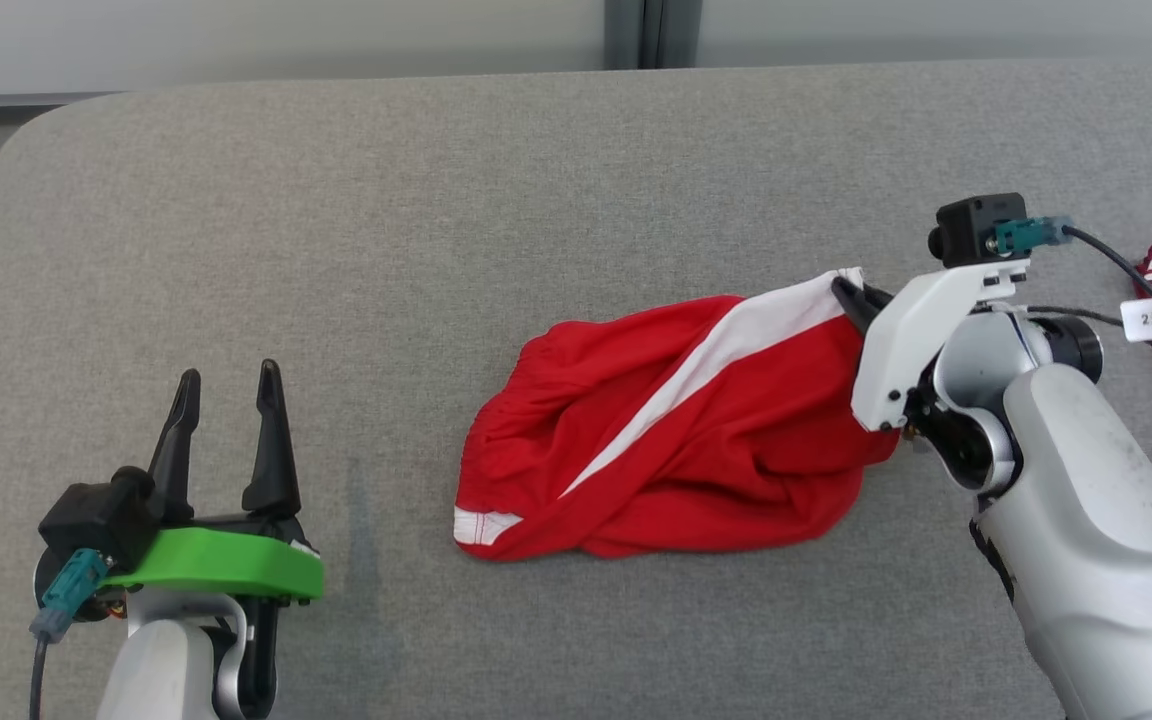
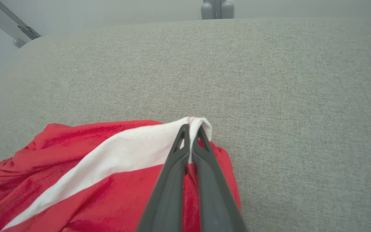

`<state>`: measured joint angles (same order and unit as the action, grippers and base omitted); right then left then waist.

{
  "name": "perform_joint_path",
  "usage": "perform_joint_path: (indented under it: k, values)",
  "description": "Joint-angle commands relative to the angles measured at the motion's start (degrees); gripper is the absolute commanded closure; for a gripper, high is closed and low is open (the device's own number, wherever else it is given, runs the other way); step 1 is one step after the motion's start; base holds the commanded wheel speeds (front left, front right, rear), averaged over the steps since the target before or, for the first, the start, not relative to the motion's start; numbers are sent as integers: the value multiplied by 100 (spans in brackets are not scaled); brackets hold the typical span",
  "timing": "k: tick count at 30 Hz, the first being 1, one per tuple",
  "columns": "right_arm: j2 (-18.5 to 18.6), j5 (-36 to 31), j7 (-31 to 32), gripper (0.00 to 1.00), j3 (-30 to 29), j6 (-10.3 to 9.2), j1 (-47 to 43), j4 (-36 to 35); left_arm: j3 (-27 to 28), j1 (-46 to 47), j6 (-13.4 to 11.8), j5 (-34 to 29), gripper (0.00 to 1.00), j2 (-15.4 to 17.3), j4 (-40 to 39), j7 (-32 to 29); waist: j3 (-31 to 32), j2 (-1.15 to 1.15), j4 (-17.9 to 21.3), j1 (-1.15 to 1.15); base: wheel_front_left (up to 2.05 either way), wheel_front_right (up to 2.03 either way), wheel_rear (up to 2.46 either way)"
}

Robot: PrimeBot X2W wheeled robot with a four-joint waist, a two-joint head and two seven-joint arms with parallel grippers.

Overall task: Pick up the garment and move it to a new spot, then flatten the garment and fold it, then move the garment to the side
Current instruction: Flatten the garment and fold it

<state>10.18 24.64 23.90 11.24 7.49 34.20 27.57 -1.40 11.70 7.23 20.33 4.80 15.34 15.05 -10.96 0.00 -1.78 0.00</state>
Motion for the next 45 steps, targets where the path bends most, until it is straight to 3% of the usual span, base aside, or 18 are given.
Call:
perform_joint_path:
  k: [1, 9, 13, 14, 15, 18, 27, 35, 40, 45]
  values:
    - [32, 168, -49, 100, 47, -1, -281, -214, 35, 28, 23, -50, 0, -4, 22, 14, 54, 0, 41, 0, 0, 0, 0]
    - [390, 682, 592, 100, -196, 0, -2070, -2119, 154, -165, 30, -51, 0, -16, 50, 14, 254, 0, 275, 0, 0, 0, 0]
    - [223, 554, 1194, 100, -584, 0, -2890, -2740, 149, -203, 32, -45, 0, 18, 47, 13, 333, 0, 423, 0, 0, 0, 0]
    - [160, 500, 1299, 70, -670, 0, -3027, -2867, 141, -200, 32, -44, 0, 21, 45, 13, 343, 0, 455, 0, 0, 0, 0]
    - [104, 451, 1407, 0, -744, -1, -3152, -2913, 145, -198, 31, -38, 0, 27, 44, 14, 350, 0, 478, 0, 0, 0, 0]
    - [-47, 152, 1634, 0, -965, -1, -3358, -3093, 98, -187, 32, -6, 0, 25, 60, 14, 380, 0, 521, 0, 0, 0, 0]
    - [-551, -254, 1056, 0, -1707, 0, -3006, -3369, -9, -269, 31, 49, 0, 32, 94, 14, 481, 0, 462, 0, 0, 0, 0]
    - [-639, -268, 1459, 0, -1807, 0, -1679, -2067, -82, -160, 29, 61, 0, 63, 46, 14, 362, 0, 263, 0, 0, 0, 0]
    - [-504, -300, 1649, 0, -1375, 0, -813, -1214, -141, -27, 29, 43, 0, 67, 4, 14, 230, 0, 53, 0, 0, 0, 0]
    - [-176, -108, 1786, 0, -300, -1, -185, -950, -165, 70, 29, 40, 0, 42, -22, 7, 72, 0, -181, 0, 0, 0, 0]
